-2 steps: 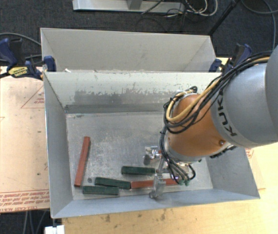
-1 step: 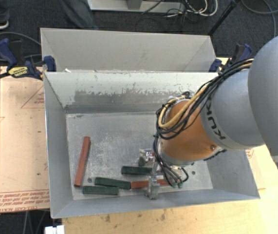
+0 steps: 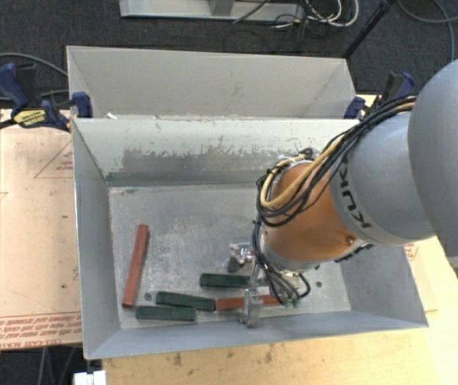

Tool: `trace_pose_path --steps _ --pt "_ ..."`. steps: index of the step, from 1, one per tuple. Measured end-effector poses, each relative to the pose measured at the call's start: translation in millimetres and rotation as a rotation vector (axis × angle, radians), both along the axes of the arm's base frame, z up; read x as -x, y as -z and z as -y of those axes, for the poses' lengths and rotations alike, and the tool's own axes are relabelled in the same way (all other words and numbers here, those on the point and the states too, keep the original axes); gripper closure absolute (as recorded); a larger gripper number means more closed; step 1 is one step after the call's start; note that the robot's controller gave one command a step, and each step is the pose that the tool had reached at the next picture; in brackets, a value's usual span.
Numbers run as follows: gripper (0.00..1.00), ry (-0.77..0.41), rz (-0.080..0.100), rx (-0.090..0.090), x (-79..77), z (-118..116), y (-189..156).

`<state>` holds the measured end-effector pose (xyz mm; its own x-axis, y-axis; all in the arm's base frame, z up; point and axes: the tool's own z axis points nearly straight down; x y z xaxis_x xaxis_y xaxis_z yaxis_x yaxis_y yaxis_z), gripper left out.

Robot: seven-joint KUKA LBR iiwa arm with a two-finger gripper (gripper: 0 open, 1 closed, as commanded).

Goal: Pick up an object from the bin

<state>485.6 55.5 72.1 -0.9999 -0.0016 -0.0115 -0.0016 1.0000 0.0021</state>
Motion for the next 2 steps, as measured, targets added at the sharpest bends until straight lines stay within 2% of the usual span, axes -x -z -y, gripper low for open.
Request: trace_pose_path --steps 1,2 --pt "1.00 0.000 -0.008 0.000 2.1 0 1" --pt "1.00 0.001 -0.010 0.000 1.9 -1 -9"
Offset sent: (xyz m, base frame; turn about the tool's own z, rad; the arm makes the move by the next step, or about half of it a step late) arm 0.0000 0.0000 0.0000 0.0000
